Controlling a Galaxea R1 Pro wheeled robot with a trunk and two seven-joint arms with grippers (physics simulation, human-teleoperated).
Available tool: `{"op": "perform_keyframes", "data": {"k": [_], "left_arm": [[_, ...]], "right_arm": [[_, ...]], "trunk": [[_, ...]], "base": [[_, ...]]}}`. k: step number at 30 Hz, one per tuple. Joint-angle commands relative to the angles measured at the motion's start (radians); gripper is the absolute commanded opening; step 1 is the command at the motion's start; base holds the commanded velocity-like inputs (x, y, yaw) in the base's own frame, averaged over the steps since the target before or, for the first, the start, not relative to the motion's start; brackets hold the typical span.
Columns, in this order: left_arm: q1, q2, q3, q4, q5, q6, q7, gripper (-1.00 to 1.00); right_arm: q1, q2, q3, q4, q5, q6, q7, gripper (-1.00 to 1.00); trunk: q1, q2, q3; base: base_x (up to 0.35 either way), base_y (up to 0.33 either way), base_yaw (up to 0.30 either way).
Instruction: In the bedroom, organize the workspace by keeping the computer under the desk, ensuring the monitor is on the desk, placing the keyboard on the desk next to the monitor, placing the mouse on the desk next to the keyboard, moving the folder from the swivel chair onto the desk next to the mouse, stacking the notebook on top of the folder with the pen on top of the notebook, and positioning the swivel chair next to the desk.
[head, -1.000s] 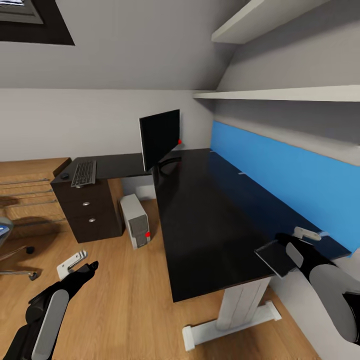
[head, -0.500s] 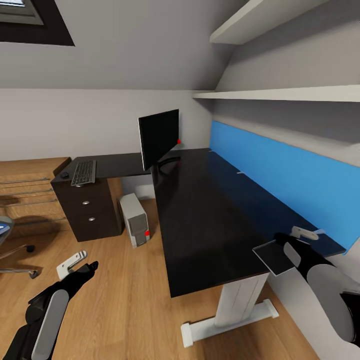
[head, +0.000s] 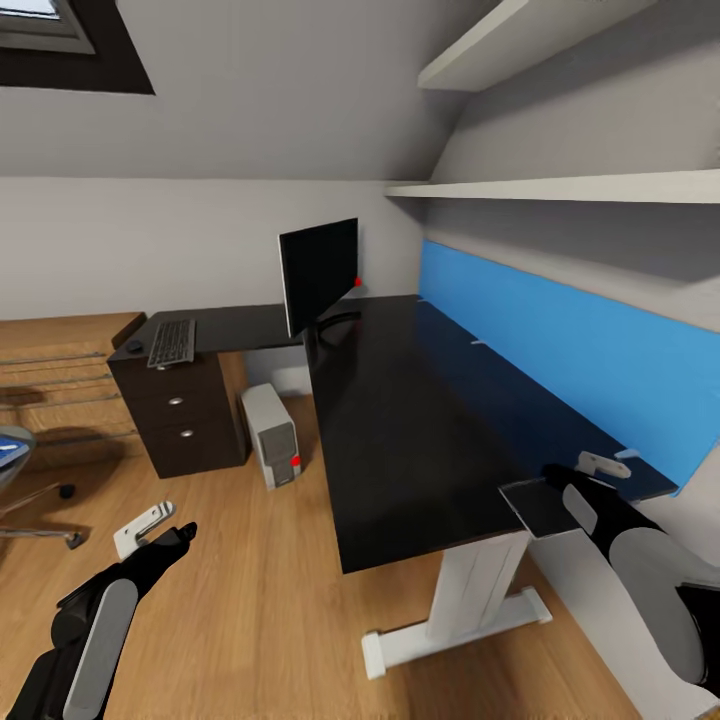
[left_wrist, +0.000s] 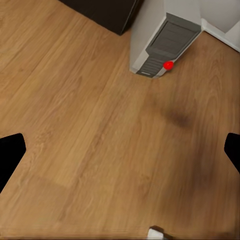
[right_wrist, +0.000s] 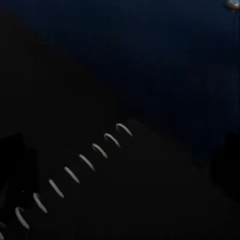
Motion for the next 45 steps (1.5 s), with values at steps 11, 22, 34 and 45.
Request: {"op": "perform_keyframes", "data": {"k": [11, 22, 34, 45], "left_arm": [[-0.001, 0.0, -0.001, -0.001, 0.011, 0.003, 0.009, 1.0], [-0.001, -0.001, 0.0, -0.001, 0.011, 0.003, 0.009, 1.0], [-0.001, -0.001, -0.001, 0.009, 0.011, 0.003, 0.009, 1.0], [-0.001, -0.001, -0.002, 0.012, 0.011, 0.003, 0.009, 1.0]], "right_arm": [[0.0, 0.001, -0.007, 0.045, -0.007, 0.009, -0.004, 1.0], [0.0, 0.001, -0.007, 0.044, -0.008, 0.009, -0.005, 1.0], [0.0, 0.001, -0.004, 0.034, -0.009, 0.004, -0.008, 1.0], [0.0, 0.024, -0.002, 0.028, -0.007, 0.003, -0.009, 1.0]], "trunk": [[0.0, 0.0, -0.001], [0.0, 0.0, -0.001], [0.0, 0.0, 0.005], [0.0, 0.0, 0.021]], "base": [[-0.054, 0.0, 0.0], [-0.001, 0.0, 0.0], [0.0, 0.0, 0.0], [0.0, 0.0, 0.0]]}}
